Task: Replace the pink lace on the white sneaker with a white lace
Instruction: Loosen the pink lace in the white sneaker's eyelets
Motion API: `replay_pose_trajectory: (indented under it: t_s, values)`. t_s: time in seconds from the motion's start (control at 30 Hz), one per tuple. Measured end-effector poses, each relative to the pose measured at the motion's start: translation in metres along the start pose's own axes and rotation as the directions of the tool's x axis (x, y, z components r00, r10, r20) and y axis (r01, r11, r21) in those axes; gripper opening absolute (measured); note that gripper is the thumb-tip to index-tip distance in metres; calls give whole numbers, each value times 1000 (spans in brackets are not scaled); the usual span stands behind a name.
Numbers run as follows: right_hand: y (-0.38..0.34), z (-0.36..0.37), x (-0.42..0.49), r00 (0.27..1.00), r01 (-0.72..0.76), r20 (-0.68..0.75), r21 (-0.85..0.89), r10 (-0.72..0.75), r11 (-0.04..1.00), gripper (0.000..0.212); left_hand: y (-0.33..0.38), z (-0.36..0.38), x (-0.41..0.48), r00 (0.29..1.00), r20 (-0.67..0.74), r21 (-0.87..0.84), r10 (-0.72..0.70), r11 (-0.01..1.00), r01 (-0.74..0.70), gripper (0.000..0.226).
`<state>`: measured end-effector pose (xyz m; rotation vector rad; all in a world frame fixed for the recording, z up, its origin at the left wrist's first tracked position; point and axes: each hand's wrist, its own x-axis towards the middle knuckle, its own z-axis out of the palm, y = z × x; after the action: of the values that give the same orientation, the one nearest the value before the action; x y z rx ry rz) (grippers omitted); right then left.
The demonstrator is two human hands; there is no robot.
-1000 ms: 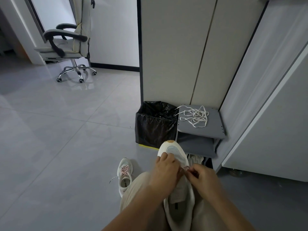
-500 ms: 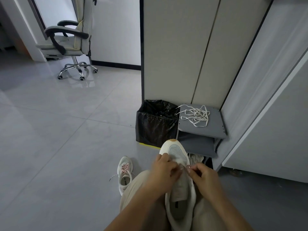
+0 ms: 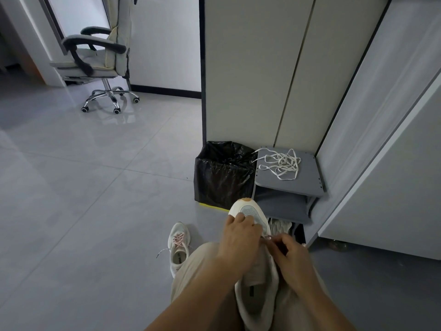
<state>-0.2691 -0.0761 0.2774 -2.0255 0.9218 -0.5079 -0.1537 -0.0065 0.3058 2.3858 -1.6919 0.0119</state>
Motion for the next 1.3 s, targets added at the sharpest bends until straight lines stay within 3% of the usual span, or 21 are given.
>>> replay_pose_trajectory:
  t_s: [0.03, 0.1, 0.2, 0.27, 0.33, 0.4, 0.47, 0.5, 0.53, 0.57, 0.63, 0.73, 0.8, 0.87, 0.93, 1.0, 1.03, 1.1, 1.17, 1.23, 1.3]
  values:
    - [1, -1, 1, 1000, -7, -9, 2, 7, 1000, 19, -2, 2, 1, 1000, 15, -58, 20, 998, -19, 28]
    - [4, -3, 3, 999, -9, -42, -4, 9, 1000, 20, -9, 1, -10, 998, -57, -421, 38, 905, -59, 21]
    - [6, -2, 4, 999, -2, -54, -23, 1, 1000, 20, -40, -10, -47, 972, -62, -876, -227, 480, 56, 15]
    - [7, 1, 3, 999, 15, -34, -18, -16, 1000, 17, -66, -10, -63, 924, 75, -930, -375, 308, 201, 23]
    - [6, 3, 1, 999, 32, -30, -23, -33, 999, 14, -85, -2, -66, 843, 132, -855, -521, 371, 363, 36]
    - [5, 3, 1, 998, 43, -54, -13, -44, 999, 15, -84, -3, -55, 787, -15, -752, -616, 526, 398, 28]
    - [3, 4, 0, 998, 35, -49, -14, -35, 999, 17, -62, -9, -39, 847, -269, -598, -458, 769, 226, 10]
    - [2, 4, 0, 999, 22, -36, -11, -22, 1000, 16, -46, -11, -32, 904, -304, -453, -301, 880, 141, 3]
    - [2, 4, 0, 1000, 9, -23, -4, -9, 1000, 15, -27, -13, -26, 948, -278, -284, -153, 956, 71, 13]
    - [2, 3, 0, 1000, 1, -11, 1, -1, 1000, 15, -12, -8, -21, 973, -231, -114, -12, 993, -14, 21]
    - [3, 2, -1, 1000, -2, 1, 1, 2, 1000, 17, 4, 3, -13, 987, -111, 120, 113, 988, -99, 30]
    - [5, 0, -1, 1000, -8, -17, 4, 8, 1000, 19, 7, 2, -3, 991, -55, 152, 125, 982, -115, 22]
    - [7, -1, -2, 999, -15, -43, 10, 15, 1000, 20, -2, 2, -6, 992, -72, -67, 103, 992, -108, 14]
    - [6, -1, -1, 998, -19, -66, 9, 19, 1000, 21, -14, -8, -23, 997, -63, -516, 49, 854, -74, 17]
    - [7, 0, -1, 998, -9, -70, -20, 7, 1000, 21, -42, -21, -48, 987, -88, -846, -131, 534, -5, 14]
    - [8, 3, 0, 998, 13, -63, -38, -15, 999, 19, -76, -22, -67, 909, -22, -968, -415, 235, 84, 12]
    - [8, 5, 0, 998, 20, -57, -37, -22, 999, 19, -93, -16, -72, 848, 43, -973, -528, 172, 156, 14]
    - [5, 6, -1, 998, 30, -51, -32, -31, 999, 20, -112, 1, -75, 756, 165, -908, -633, 201, 367, 20]
    - [4, 6, -1, 998, 34, -57, -29, -36, 999, 22, -106, 15, -68, 773, 212, -786, -597, 366, 498, 24]
    - [4, 6, -2, 998, 40, -55, -35, -41, 999, 21, -83, 16, -54, 840, 1, -613, -543, 663, 429, 8]
    - [5, 6, -2, 998, 37, -45, -51, -39, 998, 20, -50, 6, -37, 887, -308, -406, -345, 891, 205, 14]
